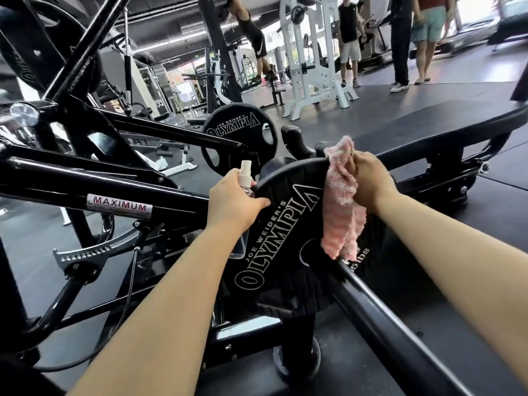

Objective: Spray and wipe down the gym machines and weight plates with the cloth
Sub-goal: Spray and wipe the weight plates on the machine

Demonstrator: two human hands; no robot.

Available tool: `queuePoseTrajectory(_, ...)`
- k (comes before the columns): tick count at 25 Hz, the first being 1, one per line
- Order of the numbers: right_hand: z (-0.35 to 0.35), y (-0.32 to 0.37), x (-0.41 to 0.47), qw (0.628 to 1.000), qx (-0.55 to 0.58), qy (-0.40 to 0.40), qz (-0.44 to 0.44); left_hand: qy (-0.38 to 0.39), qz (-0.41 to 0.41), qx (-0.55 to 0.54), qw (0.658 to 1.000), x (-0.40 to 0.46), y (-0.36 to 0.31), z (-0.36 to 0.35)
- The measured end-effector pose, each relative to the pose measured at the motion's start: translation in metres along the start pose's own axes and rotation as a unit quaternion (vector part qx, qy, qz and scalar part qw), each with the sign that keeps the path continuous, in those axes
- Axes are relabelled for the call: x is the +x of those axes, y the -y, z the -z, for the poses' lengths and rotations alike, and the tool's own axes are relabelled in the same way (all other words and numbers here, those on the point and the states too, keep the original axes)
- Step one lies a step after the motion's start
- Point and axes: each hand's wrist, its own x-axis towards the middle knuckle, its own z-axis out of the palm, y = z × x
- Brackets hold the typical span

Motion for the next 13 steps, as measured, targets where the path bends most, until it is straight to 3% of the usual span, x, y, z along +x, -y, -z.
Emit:
queuePoseTrajectory(2,0.005,-0.001,0.009,0.993,0.003,0.068,-0.098,-0.002,-0.001,0.003,1.0,0.0,0.0,0.0)
queuePoseTrajectory(4,0.016,0.029,0.022,0.986,0.043,0.109,-0.118,-0.003,0.001,0.009,1.0,0.001,0.001,0.0)
queuePoseTrajectory(6,0.027,0.074,0.031,0.99,0.047,0.12,-0.05,-0.002,0.004,0.0,1.0,0.001,0.005,0.0)
queuePoseTrajectory(9,0.024,0.123,0.025,0.987,-0.058,0.1,0.109,0.005,0.015,-0.033,0.999,0.0,0.011,0.003)
queuePoseTrajectory(13,0.02,0.116,0.018,0.983,-0.09,0.048,0.15,0.001,0.038,-0.062,0.997,-0.009,0.021,0.005)
